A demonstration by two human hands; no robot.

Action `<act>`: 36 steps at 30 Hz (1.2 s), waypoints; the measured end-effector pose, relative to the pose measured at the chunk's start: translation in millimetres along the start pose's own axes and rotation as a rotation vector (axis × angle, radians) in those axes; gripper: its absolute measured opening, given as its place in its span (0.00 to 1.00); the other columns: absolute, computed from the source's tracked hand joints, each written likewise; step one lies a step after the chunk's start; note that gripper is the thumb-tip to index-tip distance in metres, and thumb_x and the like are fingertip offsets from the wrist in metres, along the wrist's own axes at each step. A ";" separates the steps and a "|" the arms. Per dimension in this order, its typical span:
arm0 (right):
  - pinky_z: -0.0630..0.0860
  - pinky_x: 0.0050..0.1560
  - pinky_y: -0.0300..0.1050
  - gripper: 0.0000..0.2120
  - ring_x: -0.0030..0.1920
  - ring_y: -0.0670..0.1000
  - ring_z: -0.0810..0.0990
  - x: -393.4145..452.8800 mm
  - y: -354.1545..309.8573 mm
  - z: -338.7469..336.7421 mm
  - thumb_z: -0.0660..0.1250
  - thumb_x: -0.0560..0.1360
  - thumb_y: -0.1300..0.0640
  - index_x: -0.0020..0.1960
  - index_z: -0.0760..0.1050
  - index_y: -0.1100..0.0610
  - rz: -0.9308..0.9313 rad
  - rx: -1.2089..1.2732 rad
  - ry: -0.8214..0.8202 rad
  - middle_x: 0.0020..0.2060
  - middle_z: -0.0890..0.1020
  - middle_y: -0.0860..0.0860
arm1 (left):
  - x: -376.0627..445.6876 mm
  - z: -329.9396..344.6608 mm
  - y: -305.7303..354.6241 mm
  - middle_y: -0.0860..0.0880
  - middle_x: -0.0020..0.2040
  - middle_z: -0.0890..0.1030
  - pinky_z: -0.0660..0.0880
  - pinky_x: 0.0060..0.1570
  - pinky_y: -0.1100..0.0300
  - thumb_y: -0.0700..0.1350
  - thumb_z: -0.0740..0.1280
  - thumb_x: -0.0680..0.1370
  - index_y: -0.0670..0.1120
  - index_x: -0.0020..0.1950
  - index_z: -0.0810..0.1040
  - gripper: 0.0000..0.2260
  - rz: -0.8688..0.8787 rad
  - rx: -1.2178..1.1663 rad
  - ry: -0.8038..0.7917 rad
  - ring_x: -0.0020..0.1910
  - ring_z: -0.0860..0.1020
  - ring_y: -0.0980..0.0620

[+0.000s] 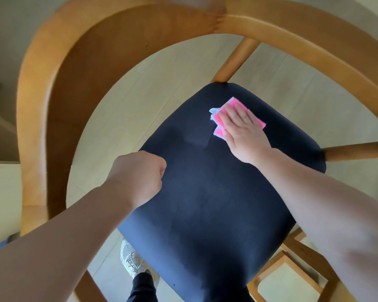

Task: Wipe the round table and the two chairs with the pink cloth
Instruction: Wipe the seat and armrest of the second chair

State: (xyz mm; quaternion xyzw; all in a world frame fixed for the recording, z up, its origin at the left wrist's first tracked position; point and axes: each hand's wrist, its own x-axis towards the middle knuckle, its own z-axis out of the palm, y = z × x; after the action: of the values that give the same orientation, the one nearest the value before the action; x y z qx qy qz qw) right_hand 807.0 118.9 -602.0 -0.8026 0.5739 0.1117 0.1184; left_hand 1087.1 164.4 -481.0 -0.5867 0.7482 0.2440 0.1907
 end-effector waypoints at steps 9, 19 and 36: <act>0.55 0.72 0.54 0.23 0.75 0.56 0.57 65.9 25.1 -10.6 0.47 0.82 0.52 0.76 0.56 0.55 0.363 0.175 0.148 0.73 0.63 0.54 | 4.7 0.5 -8.2 0.54 0.42 0.75 0.65 0.35 0.61 0.39 0.58 0.73 0.53 0.47 0.73 0.10 0.022 -0.075 0.061 0.39 0.73 0.51; 0.44 0.76 0.55 0.26 0.77 0.60 0.48 34.8 -45.2 -4.7 0.48 0.81 0.52 0.78 0.49 0.54 0.166 0.045 0.083 0.77 0.55 0.56 | -3.6 -1.4 -24.0 0.52 0.48 0.79 0.70 0.39 0.60 0.44 0.57 0.78 0.52 0.54 0.75 0.09 0.117 -0.026 0.058 0.42 0.77 0.50; 0.48 0.76 0.51 0.22 0.75 0.54 0.56 64.7 -115.1 -16.2 0.46 0.81 0.50 0.73 0.63 0.50 -0.257 -0.054 0.020 0.71 0.67 0.47 | -7.1 3.0 -40.2 0.52 0.49 0.79 0.75 0.43 0.58 0.44 0.57 0.79 0.52 0.55 0.74 0.09 0.036 -0.017 0.068 0.42 0.77 0.50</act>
State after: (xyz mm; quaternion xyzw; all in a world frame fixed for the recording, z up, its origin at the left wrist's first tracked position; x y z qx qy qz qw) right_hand 937.2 91.9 -600.0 -0.8735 0.4642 0.1029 0.1042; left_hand 1127.8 164.0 -485.1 -0.5829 0.7625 0.2336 0.1558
